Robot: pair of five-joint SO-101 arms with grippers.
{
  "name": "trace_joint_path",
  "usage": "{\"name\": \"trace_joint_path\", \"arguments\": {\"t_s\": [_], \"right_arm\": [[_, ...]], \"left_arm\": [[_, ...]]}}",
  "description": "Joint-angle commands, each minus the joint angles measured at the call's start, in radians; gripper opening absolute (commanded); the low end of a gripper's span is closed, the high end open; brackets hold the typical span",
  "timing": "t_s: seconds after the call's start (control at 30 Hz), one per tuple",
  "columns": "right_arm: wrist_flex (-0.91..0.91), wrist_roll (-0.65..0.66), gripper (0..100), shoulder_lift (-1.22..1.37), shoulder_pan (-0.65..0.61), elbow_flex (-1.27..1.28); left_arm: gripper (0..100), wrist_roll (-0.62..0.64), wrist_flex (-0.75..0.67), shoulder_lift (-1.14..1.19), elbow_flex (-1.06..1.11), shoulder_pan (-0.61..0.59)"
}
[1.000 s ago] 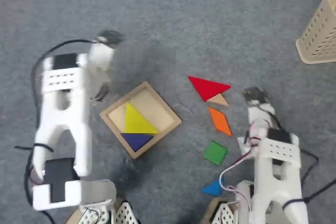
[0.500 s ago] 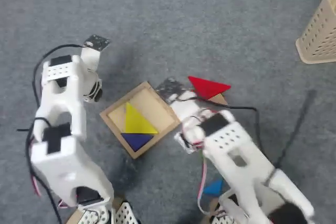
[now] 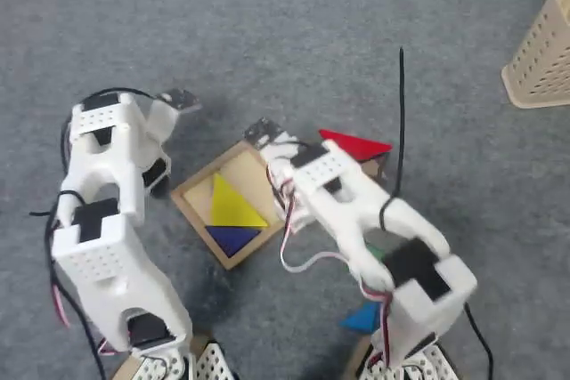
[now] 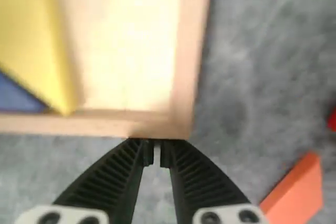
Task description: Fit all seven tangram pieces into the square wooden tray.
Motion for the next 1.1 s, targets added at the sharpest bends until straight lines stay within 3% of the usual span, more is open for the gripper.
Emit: {"name": "trace_joint_path", "arguments": {"t_s": [0.0, 0.2, 0.4, 0.53, 0.7, 0.87, 1.07], "right_arm": [[0.070, -0.025, 4.8, 0.062, 0.077, -0.201], [0.188, -0.026, 4.8, 0.257, 0.114, -0.528], [0.349, -0.026, 5.0, 0.483, 0.128, -0.916], [0.506, -0.028, 4.9, 0.581, 0.151, -1.201], [0.733, -0.026, 4.8, 0.593, 0.168, -1.494], [0.730, -0.025, 4.7, 0.512, 0.217, -1.435], [0.727, -0.020, 4.8, 0.206, 0.306, -1.092]], "left_arm": [[2, -0.106, 0.095, -0.011, 0.042, 0.014], [2, -0.118, 0.092, -0.055, 0.119, 0.072], [2, -0.123, -0.002, -0.318, 0.383, 0.227], [2, -0.015, -0.103, -0.494, 0.518, 0.296], [2, 0.069, -0.118, -0.647, 0.519, 0.279], [2, 0.107, -0.123, -0.723, 0.472, 0.204], [4, 0.232, -0.203, -0.706, 0.440, 0.178]]}}
